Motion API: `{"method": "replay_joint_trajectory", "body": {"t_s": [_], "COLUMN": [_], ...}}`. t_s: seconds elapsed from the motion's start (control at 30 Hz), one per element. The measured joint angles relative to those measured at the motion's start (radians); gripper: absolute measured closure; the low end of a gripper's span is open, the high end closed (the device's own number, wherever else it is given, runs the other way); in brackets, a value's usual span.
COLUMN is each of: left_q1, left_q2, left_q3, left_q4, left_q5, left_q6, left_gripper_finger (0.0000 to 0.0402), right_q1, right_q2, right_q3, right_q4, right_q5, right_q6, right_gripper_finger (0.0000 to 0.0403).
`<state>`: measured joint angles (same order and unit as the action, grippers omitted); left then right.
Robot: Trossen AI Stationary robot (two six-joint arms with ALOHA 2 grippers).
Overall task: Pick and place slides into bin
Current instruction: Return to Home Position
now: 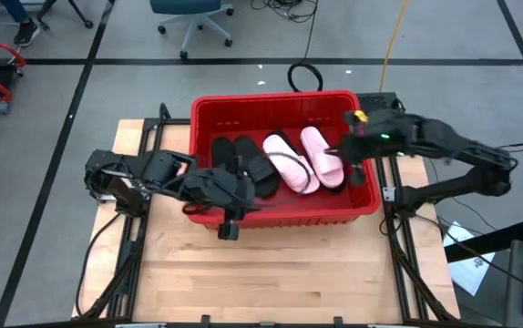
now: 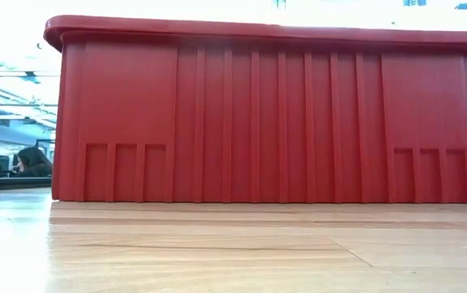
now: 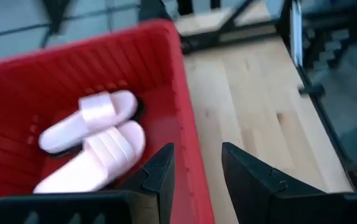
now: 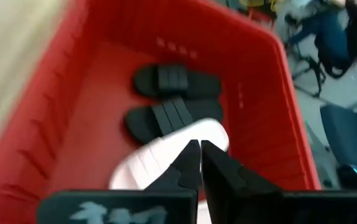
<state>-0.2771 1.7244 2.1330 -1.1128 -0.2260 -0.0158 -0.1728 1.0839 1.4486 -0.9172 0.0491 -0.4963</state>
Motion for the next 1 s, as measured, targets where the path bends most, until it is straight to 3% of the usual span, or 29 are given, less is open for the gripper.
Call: {"method": "replay_joint_trajectory", "body": {"t_s": [0.2,0.43,0.67,1.0], "left_q1": [0.002,0.0,-0.001,-0.007], "left_q2": [-0.056,-0.159,-0.227,-0.242], "left_q3": [0.0,0.0,0.0,-0.015], "left_q4": [0.013,-0.024,-0.108,-0.135], "left_q5": [-0.051,-0.069,-0.073,-0.04], "left_q6": [-0.001,0.088,0.092,0.096], "left_gripper_finger": [0.0289,0.0385,0.0399,0.0398], "right_q1": [0.105,0.209,0.269,0.274], "right_q2": [-0.119,-0.201,-0.272,-0.501], "right_q3": [0.0,0.0,-0.008,-0.33], "right_q4": [-0.014,-0.023,-0.027,0.22], "right_q5": [-0.001,-0.004,-0.169,-0.192], "right_q6": [0.109,0.185,0.189,0.307], "right_gripper_finger": [0.0398,0.0402,0.0402,0.0403]}}
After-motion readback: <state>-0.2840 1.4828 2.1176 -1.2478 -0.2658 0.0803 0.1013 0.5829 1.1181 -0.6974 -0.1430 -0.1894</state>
